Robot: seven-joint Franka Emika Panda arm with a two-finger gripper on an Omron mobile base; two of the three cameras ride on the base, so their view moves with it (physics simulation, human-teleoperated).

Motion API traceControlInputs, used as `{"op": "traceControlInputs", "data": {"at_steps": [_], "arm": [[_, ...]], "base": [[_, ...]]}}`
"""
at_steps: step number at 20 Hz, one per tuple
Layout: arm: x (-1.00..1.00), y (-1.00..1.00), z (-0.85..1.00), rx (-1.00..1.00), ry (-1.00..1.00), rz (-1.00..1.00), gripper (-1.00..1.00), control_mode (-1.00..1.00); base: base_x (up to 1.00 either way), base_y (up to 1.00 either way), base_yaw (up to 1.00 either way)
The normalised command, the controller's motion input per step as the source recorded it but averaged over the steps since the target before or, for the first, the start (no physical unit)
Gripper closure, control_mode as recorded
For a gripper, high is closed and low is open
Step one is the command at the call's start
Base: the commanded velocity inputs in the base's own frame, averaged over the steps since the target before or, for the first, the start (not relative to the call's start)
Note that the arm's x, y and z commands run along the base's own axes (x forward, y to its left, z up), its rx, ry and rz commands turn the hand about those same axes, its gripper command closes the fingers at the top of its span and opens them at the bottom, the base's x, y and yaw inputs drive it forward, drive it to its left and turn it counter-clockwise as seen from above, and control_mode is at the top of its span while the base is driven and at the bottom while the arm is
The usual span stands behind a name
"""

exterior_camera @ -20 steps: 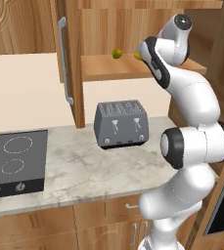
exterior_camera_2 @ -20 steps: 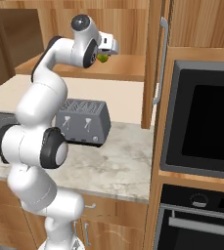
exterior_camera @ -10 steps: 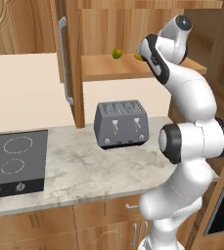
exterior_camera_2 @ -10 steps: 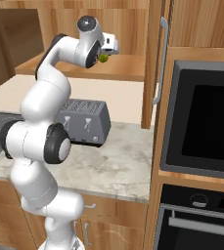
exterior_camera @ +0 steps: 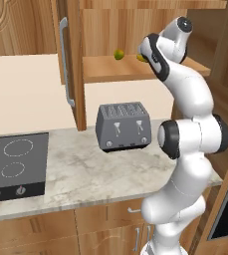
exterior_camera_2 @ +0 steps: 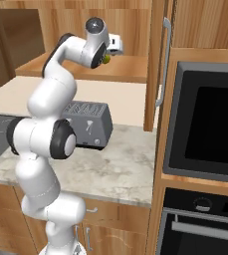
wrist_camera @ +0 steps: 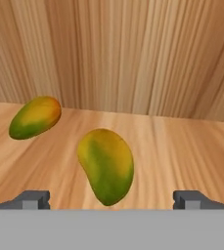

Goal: Pick the mangos from the cabinet and place them in one bowl. Pick the carrot from the sink and place it in the other bowl.

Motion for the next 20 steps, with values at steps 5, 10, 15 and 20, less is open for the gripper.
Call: {"op": "traceControlInputs", "data": {"at_steps": [5,10,15,20], "arm": [[0.38,0.0,0.0,0.0,0.0,0.01,-1.0,-1.0],[0.43,0.0,-0.1,0.0,0.0,0.0,-1.0,-1.0],[0.3,0.0,-0.15,0.0,0.0,0.0,-1.0,-1.0],[0.1,0.04,0.0,0.0,0.0,0.02,-1.0,-1.0]], "base": [[0.0,0.0,0.0],[0.0,0.0,0.0],[0.0,0.0,0.0],[0.0,0.0,0.0]]}}
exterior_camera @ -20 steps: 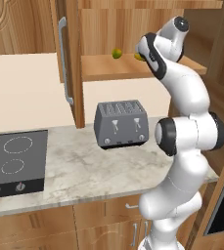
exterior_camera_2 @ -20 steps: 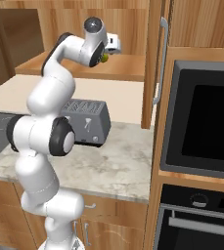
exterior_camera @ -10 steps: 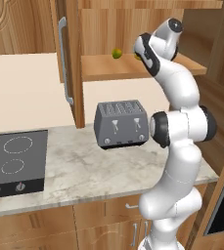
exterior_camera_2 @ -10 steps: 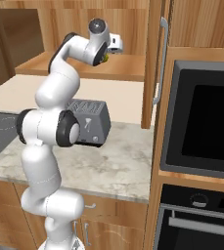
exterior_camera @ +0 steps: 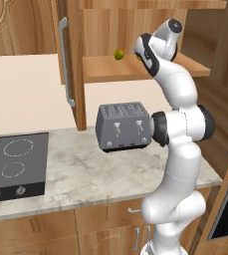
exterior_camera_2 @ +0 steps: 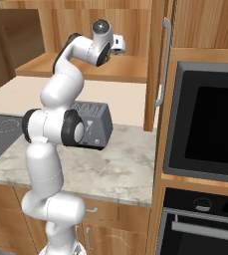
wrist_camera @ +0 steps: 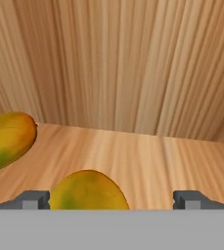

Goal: Pick the mangos from the cabinet and place them in one bowl. Pick the carrot from the sink and place it in the other bowl.

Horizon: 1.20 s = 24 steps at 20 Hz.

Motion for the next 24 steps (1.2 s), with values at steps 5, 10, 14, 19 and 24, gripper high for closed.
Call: {"op": "traceControlInputs", "data": {"at_steps": [5,10,14,19,24], "arm": [[0.0,0.25,0.01,0.0,0.0,0.05,-1.0,-1.0],[0.01,0.09,-0.02,0.0,0.0,0.01,-1.0,-1.0],[0.0,0.0,-0.04,0.0,0.0,0.0,-1.0,-1.0],[0.0,0.0,-0.1,0.0,0.0,0.0,-1.0,-1.0],[-0.11,0.0,0.0,0.0,0.0,0.0,-1.0,-1.0]], "base": [[0.0,0.0,0.0],[0.0,0.0,0.0],[0.0,0.0,0.0],[0.0,0.0,0.0],[0.0,0.0,0.0]]}}
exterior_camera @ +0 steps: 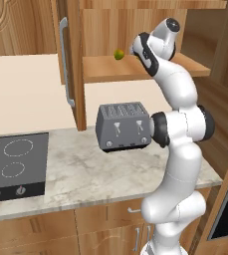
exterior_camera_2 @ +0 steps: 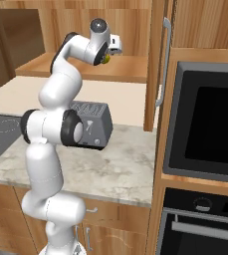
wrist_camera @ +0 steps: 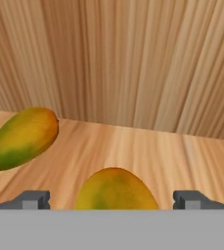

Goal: Pick the mangos from the cabinet and place them in one bowl. Pick the carrot from the sink and place it in the other bowl.

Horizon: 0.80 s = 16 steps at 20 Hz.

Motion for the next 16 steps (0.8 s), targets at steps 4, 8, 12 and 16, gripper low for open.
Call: {"op": "traceControlInputs", "data": {"at_steps": [4,8,12,16], "arm": [[-0.09,-0.04,-0.03,0.0,0.0,0.0,-1.0,-1.0],[-0.02,-0.02,-0.24,0.0,0.0,0.0,-1.0,-1.0],[0.0,0.0,-0.32,0.0,0.0,0.0,-1.0,-1.0],[0.18,0.0,-0.03,0.0,0.0,0.0,-1.0,-1.0]], "base": [[0.0,0.0,0.0],[0.0,0.0,0.0],[0.0,0.0,0.0],[0.0,0.0,0.0]]}}
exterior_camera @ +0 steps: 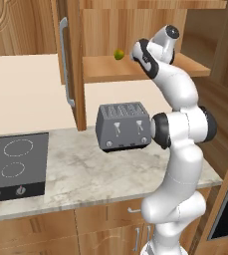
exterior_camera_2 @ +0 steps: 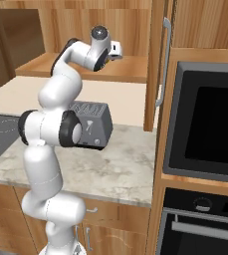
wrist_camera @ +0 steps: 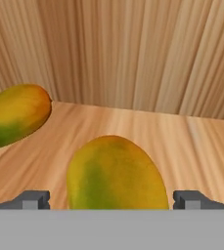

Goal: Pick the mangos from the cabinet and place them in one bowl. Pick the carrot from the sink and place it in the other bowl.

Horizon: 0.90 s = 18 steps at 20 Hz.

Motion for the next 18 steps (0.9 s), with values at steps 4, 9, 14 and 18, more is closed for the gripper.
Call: {"op": "traceControlInputs", "data": {"at_steps": [4,9,14,18], "arm": [[0.31,0.0,0.0,0.0,0.0,0.0,-1.0,-1.0],[0.06,0.0,0.0,0.0,0.0,0.01,-1.0,-1.0],[0.0,0.0,0.0,0.0,0.0,0.0,-1.0,-1.0],[0.0,0.0,0.0,0.0,0.0,0.0,1.0,-1.0]], "base": [[0.0,0.0,0.0],[0.0,0.0,0.0],[0.0,0.0,0.0],[0.0,0.0,0.0]]}}
